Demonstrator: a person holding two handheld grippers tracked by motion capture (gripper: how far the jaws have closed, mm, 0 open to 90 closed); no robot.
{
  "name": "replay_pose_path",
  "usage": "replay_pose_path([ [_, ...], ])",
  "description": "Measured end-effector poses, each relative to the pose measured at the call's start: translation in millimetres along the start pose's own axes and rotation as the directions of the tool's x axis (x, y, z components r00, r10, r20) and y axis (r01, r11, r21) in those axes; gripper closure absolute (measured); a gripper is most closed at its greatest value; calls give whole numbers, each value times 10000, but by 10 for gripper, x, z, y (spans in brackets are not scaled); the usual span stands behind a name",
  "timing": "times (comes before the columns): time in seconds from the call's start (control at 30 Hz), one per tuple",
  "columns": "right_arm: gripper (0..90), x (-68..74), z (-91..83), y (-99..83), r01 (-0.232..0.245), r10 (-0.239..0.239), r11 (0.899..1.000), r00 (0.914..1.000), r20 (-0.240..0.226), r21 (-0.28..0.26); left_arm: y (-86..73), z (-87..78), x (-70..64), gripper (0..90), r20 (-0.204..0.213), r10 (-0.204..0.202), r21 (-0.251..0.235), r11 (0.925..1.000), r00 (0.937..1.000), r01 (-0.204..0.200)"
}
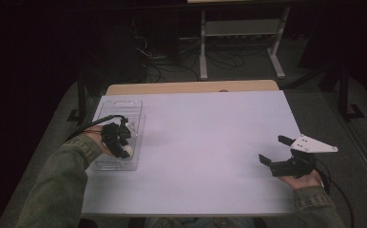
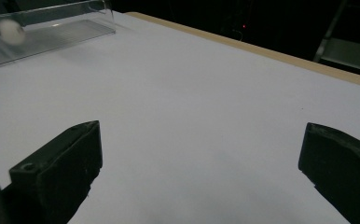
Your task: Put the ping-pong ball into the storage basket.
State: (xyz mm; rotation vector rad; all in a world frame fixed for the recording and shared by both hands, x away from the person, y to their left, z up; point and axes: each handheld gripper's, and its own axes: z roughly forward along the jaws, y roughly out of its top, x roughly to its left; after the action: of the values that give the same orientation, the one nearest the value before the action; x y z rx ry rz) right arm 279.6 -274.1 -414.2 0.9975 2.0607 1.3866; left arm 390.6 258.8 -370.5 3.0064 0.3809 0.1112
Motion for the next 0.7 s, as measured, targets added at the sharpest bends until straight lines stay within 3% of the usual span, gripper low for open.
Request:
replay_pose_path([
  [0.17,0,3,-4,5,0,0,10000,10000,-8,-12,-7,-11,21,294,155,-277,-51,9996,9995,278],
  [0.33,0,-3,-1,2,-58,58,10000,10000,-30,30,-22,-35,46,237,-95,-540,74,9985,9985,541],
  [0.43,0,2,2,2,-93,93,9999,9999,-62,63,-29,-19,45,133,-347,-673,203,9975,9971,681],
  [0.53,0,4,0,2,-106,107,9999,9999,-60,66,-23,-37,35,111,-584,-709,101,9974,9958,716],
  [0.7,0,17,-11,-6,-110,111,9999,9999,-76,125,-42,-78,63,28,-572,-1152,-157,9933,9917,1145],
])
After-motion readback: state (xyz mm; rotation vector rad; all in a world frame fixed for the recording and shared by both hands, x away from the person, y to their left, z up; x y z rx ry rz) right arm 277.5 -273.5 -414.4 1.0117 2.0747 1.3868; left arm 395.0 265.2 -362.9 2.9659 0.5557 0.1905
